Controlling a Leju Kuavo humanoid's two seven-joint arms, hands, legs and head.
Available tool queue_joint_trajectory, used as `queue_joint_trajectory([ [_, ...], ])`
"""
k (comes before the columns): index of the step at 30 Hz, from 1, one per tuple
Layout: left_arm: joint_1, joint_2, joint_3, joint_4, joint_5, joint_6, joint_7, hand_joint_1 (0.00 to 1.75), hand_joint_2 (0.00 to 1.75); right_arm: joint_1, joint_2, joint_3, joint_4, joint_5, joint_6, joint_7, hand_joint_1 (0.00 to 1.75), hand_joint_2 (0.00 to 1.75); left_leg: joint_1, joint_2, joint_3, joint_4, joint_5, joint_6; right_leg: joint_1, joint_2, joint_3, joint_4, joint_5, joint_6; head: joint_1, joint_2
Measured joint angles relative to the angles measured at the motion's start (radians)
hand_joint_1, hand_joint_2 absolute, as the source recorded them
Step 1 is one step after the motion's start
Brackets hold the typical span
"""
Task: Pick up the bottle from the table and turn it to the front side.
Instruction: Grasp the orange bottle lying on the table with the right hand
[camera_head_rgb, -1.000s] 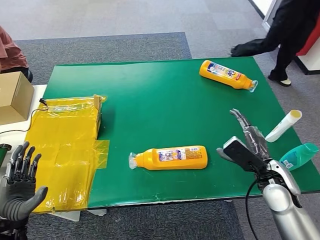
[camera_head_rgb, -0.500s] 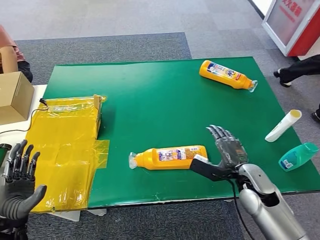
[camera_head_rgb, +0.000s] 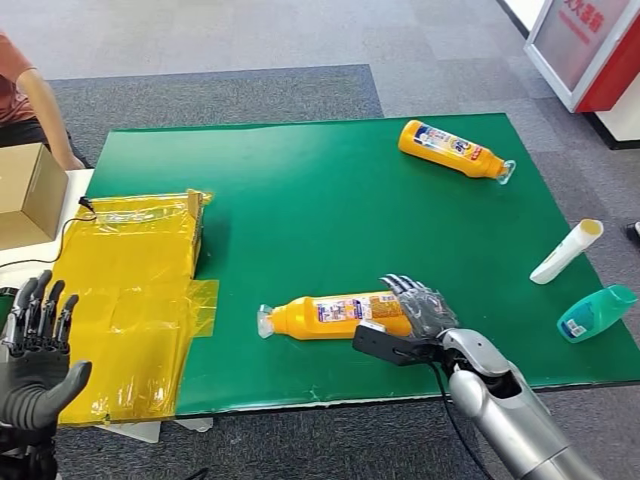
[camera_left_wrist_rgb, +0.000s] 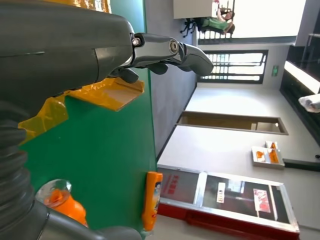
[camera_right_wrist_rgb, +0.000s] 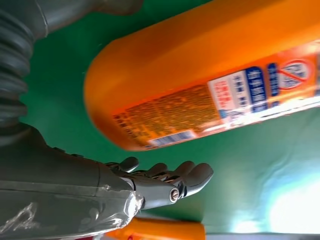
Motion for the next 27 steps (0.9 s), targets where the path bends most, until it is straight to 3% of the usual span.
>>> queue_joint_trajectory([
  [15,-0.064,0.033,-0.064,0.032,0.027,0.037,0.009,0.0,1.75,-0.179,0.087,0.1,0.256,-0.053,0.039,0.009,0.0,1.75,0.0,0.0,0.0,0.0,0.002,0.0,0.0,0.0,0.0,0.0,0.002,0.0,0.0,0.0],
  [19,-0.069,0.034,-0.069,0.04,0.033,0.038,0.011,0.0,1.75,-0.205,0.102,0.117,0.296,-0.051,0.039,0.008,1.72,1.75,0.0,0.0,0.001,0.0,0.002,-0.001,0.0,0.0,0.0,0.0,0.002,0.0,0.0,0.0],
  [27,-0.071,0.035,-0.08,0.045,0.034,0.04,0.013,0.0,1.75,-0.238,0.114,0.149,0.346,-0.047,0.032,0.003,1.75,1.75,0.0,0.001,0.001,0.0,0.003,-0.001,0.0,0.0,0.0,0.0,0.004,0.0,0.0,0.0],
])
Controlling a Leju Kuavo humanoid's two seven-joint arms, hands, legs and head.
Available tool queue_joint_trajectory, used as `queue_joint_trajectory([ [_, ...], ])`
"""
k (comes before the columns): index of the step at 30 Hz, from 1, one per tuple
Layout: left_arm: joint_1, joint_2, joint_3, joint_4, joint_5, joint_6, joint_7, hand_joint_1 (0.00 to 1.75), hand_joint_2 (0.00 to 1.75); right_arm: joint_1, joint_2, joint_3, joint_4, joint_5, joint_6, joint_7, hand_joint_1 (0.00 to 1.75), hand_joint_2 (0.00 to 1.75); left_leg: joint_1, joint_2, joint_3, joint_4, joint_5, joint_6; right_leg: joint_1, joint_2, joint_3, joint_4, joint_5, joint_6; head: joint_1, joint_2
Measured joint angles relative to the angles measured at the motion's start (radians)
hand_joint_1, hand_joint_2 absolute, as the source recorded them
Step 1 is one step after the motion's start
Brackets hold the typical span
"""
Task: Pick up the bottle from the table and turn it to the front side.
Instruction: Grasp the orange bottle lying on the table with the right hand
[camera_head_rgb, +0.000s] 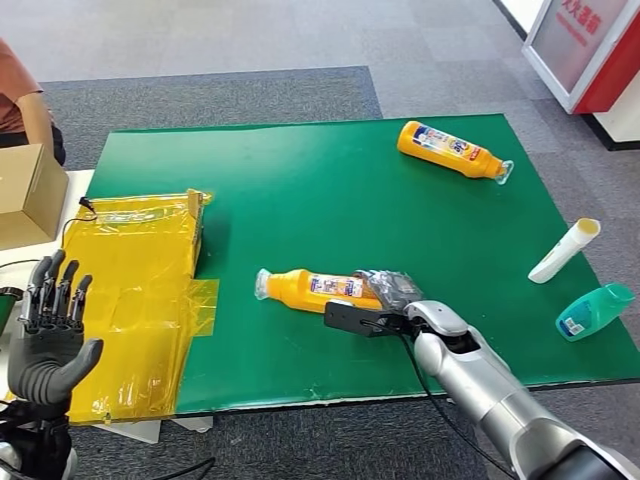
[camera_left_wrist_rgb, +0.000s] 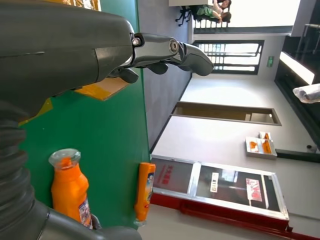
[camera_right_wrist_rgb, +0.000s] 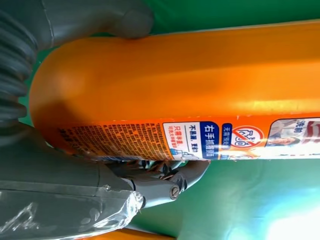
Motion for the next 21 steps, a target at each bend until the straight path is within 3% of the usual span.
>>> queue_joint_trajectory([
  [13,0.0,0.001,0.0,0.003,0.002,0.002,0.0,0.0,1.75,-0.008,0.001,0.011,0.009,-0.045,-0.039,-0.024,1.75,1.75,0.0,0.0,0.0,0.0,0.001,0.0,0.0,0.0,0.0,0.0,0.001,0.0,0.0,0.0],
  [21,0.002,0.001,0.0,0.003,0.001,0.005,0.0,0.0,1.75,0.047,0.009,-0.062,-0.068,-0.199,-0.106,-0.076,1.75,1.75,0.0,0.0,-0.001,0.0,0.001,0.0,0.0,0.0,-0.001,0.0,0.001,0.0,0.0,0.0],
])
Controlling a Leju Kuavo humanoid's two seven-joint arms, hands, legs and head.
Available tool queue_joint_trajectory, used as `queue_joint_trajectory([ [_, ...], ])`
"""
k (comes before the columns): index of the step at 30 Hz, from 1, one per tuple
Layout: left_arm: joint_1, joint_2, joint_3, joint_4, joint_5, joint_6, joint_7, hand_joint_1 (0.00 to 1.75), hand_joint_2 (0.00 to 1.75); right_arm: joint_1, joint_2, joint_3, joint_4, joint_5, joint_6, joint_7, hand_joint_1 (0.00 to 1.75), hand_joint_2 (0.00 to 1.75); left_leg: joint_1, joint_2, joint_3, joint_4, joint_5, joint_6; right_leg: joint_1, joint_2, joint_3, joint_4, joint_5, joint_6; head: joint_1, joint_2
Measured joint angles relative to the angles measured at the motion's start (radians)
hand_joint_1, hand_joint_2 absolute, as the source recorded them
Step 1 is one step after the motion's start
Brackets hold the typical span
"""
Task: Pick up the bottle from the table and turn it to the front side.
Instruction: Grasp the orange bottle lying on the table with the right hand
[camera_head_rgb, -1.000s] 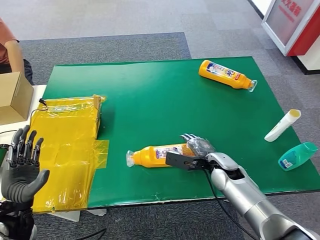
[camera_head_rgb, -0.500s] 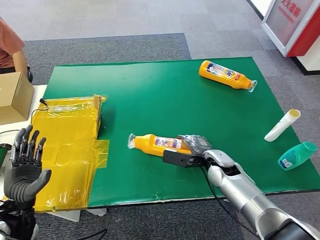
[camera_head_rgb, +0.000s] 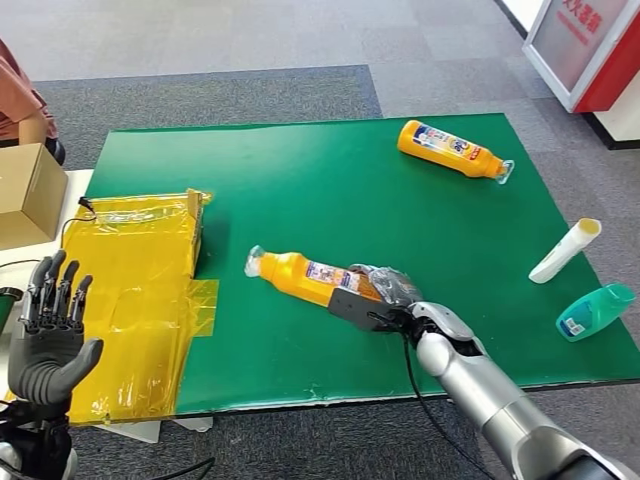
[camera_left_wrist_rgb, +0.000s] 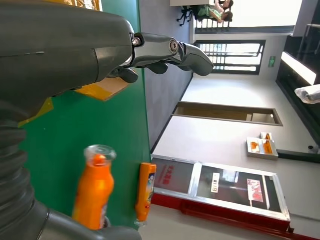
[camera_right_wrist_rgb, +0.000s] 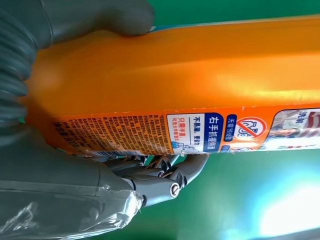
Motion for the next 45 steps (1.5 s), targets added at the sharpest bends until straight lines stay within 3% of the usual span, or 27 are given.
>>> queue_joint_trajectory([
  [5,0.009,0.0,0.0,0.001,-0.004,-0.008,-0.008,0.0,1.75,0.046,0.012,-0.105,-0.109,-0.116,-0.034,-0.081,1.75,1.75,0.0,0.0,-0.001,0.0,0.0,0.0,0.0,0.0,-0.001,0.0,0.0,0.0,0.0,0.0],
  [14,-0.003,0.0,-0.006,0.009,-0.011,-0.006,-0.008,0.0,1.75,0.076,0.064,-0.231,-0.229,-0.234,-0.05,-0.126,1.75,1.75,0.0,0.0,-0.001,0.0,0.0,0.0,0.0,0.0,-0.001,0.0,0.0,0.0,0.0,0.0],
  [20,-0.059,0.0,-0.044,0.035,0.033,0.023,0.003,0.0,1.75,0.091,0.127,-0.287,-0.282,-0.389,-0.074,-0.208,1.75,1.75,0.0,0.0,-0.001,0.0,0.0,0.0,0.0,0.0,-0.002,0.0,0.0,0.0,0.0,0.0],
  [30,-0.194,-0.013,-0.182,0.111,0.216,0.151,0.074,0.0,1.75,0.159,0.22,-0.289,-0.389,-0.569,-0.098,-0.328,1.75,1.75,0.0,0.0,-0.001,0.0,0.0,0.0,0.0,0.0,-0.002,0.0,0.0,0.0,0.0,0.0],
  [45,-0.396,-0.012,-0.362,0.196,0.306,0.215,0.145,0.0,1.75,0.193,0.265,-0.186,-0.409,-0.573,-0.113,-0.375,1.75,1.75,0.0,0.0,-0.001,0.0,0.001,0.0,0.0,0.0,-0.002,0.0,0.0,0.0,0.0,0.0],
])
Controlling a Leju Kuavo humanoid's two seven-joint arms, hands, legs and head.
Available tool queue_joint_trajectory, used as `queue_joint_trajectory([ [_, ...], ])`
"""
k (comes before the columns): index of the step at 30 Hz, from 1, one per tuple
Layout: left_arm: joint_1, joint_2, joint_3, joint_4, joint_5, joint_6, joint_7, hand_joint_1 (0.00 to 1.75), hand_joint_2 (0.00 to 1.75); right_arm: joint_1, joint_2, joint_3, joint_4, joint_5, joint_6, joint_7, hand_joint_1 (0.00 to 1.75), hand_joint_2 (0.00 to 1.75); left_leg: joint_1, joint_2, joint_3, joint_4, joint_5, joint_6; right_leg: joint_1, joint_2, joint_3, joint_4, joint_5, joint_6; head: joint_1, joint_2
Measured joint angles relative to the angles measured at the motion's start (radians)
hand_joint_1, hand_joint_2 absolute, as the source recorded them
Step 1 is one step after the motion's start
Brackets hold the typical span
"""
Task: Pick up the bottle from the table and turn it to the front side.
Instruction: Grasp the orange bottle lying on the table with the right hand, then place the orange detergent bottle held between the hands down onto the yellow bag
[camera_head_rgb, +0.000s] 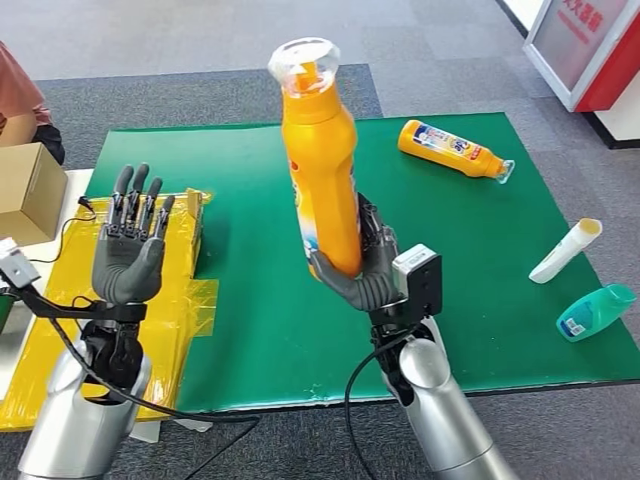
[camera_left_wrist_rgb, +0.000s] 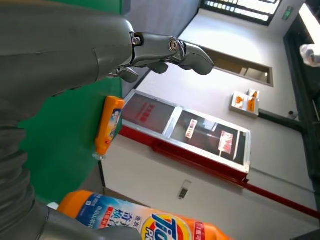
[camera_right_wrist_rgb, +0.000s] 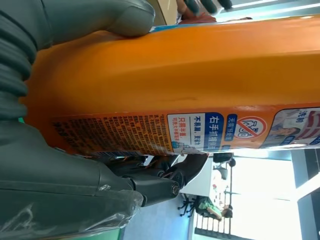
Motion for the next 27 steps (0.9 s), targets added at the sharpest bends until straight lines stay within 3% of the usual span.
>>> queue_joint_trajectory([
  [6,-0.082,0.007,-0.072,0.064,0.031,0.009,0.058,0.0,1.75,-0.015,0.01,0.059,0.05,0.067,-0.047,-0.02,1.75,1.75,0.0,0.0,0.0,0.0,0.0,0.0,0.0,0.0,0.0,0.0,0.0,0.0,0.0,0.0],
  [15,-0.215,0.053,-0.182,0.187,-0.03,-0.033,0.107,0.0,1.75,-0.046,0.016,0.129,0.113,0.144,-0.099,-0.044,1.75,1.75,0.0,0.0,0.0,0.0,0.001,0.0,0.0,0.0,0.0,0.0,0.0,0.0,0.0,0.0],
  [27,-0.266,0.071,-0.243,0.268,0.03,-0.106,0.142,0.0,1.75,-0.102,0.016,0.158,0.169,0.24,-0.179,-0.044,1.75,1.75,0.0,0.0,0.0,0.0,0.001,0.0,0.0,0.0,0.0,0.0,0.001,0.0,0.0,0.0],
])
